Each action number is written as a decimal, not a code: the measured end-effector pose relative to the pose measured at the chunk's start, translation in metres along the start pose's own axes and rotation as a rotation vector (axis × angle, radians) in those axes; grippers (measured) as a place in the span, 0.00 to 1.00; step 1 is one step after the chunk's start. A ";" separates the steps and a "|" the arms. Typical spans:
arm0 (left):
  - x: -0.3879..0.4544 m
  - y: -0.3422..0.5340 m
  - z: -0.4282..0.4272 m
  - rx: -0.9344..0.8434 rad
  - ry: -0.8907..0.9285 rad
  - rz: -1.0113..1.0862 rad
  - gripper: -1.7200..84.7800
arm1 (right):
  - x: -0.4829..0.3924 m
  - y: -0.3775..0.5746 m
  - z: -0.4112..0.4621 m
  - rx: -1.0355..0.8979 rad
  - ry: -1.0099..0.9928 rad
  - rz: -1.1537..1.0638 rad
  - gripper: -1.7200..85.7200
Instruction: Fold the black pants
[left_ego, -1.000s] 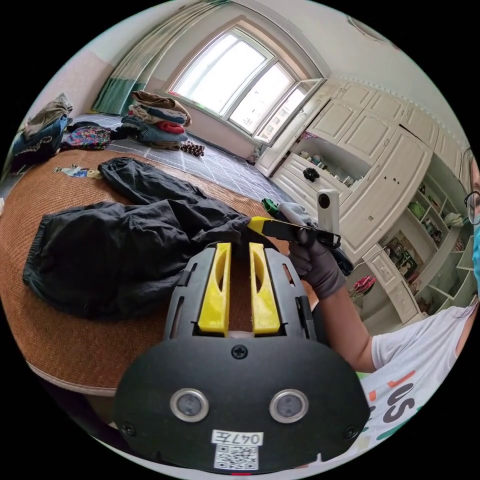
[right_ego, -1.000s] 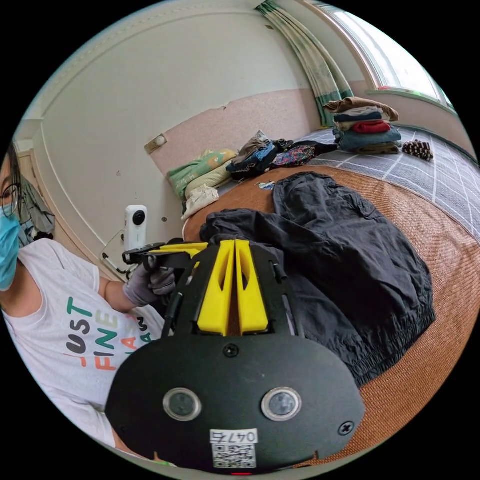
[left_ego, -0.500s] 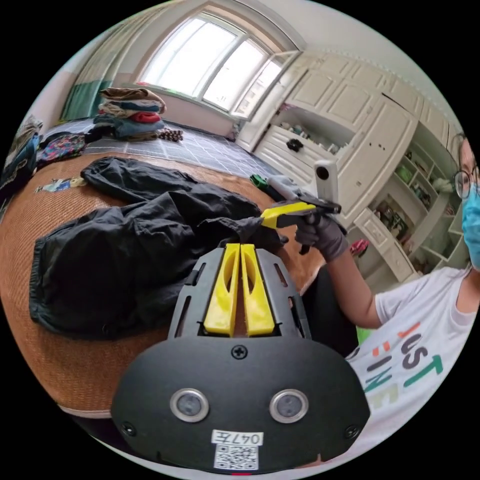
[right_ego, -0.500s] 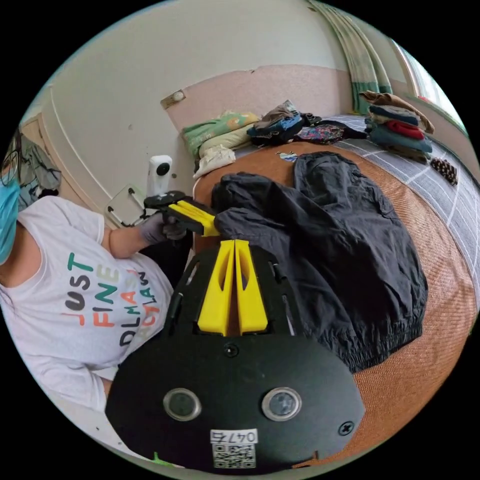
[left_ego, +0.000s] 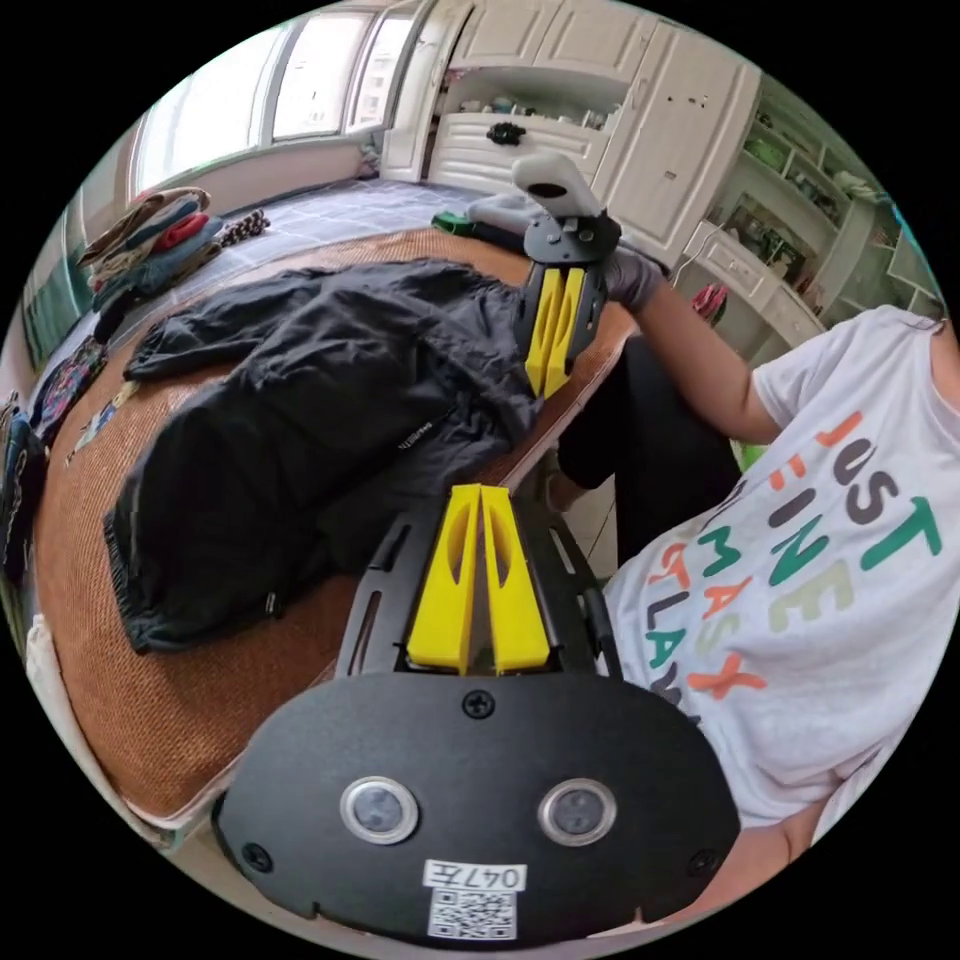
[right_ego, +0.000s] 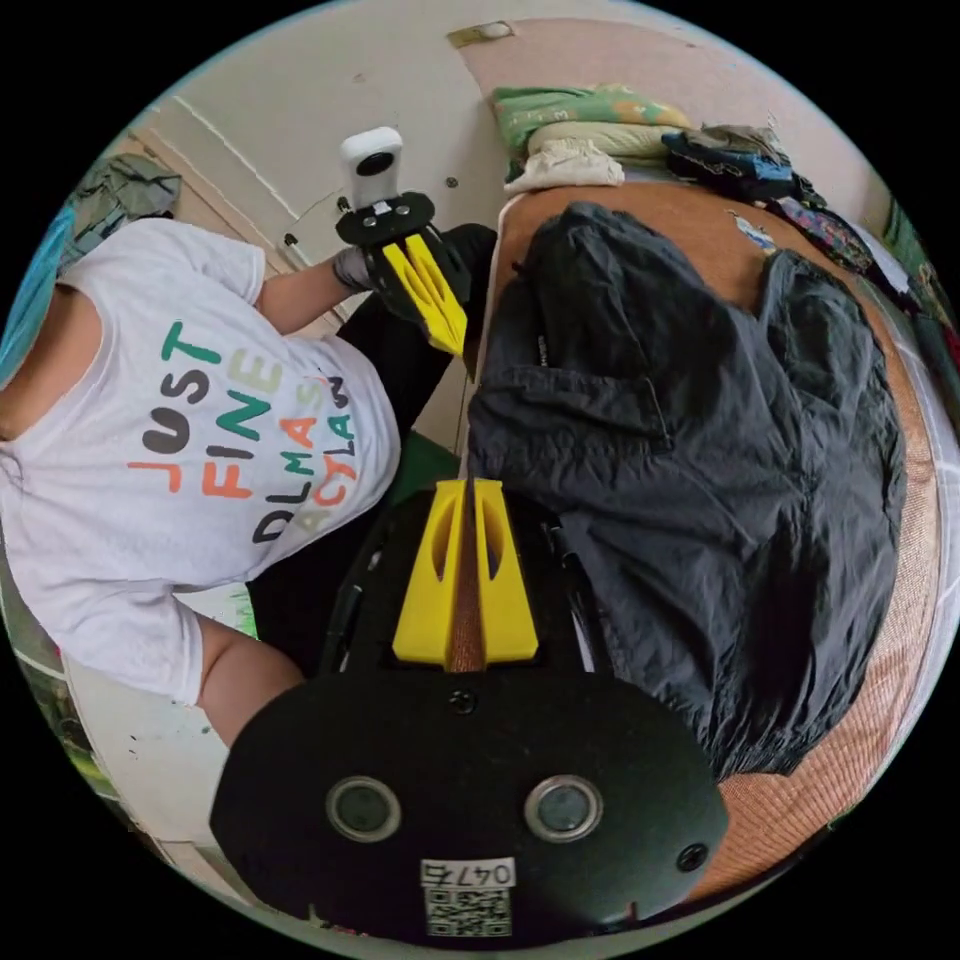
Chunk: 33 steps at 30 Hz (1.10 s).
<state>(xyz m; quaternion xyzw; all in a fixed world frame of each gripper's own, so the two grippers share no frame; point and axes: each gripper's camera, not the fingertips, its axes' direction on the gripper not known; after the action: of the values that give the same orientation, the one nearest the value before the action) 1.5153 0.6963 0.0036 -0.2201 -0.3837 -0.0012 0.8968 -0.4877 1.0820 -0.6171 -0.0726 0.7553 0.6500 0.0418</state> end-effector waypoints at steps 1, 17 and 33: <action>0.002 -0.002 -0.004 0.036 0.024 0.000 0.01 | -0.011 0.001 -0.011 0.054 0.037 -0.014 0.02; -0.042 -0.026 0.071 0.050 0.037 -0.174 0.01 | -0.001 0.019 -0.007 0.333 0.349 0.244 0.01; -0.071 0.020 0.067 0.086 0.038 -0.193 0.01 | 0.017 0.193 -0.048 0.401 0.449 0.559 0.01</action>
<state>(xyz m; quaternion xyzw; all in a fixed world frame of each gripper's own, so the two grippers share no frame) 1.4225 0.7294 -0.0120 -0.1433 -0.3856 -0.0756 0.9083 -0.5348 1.0611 -0.4242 0.0051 0.8481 0.4441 -0.2889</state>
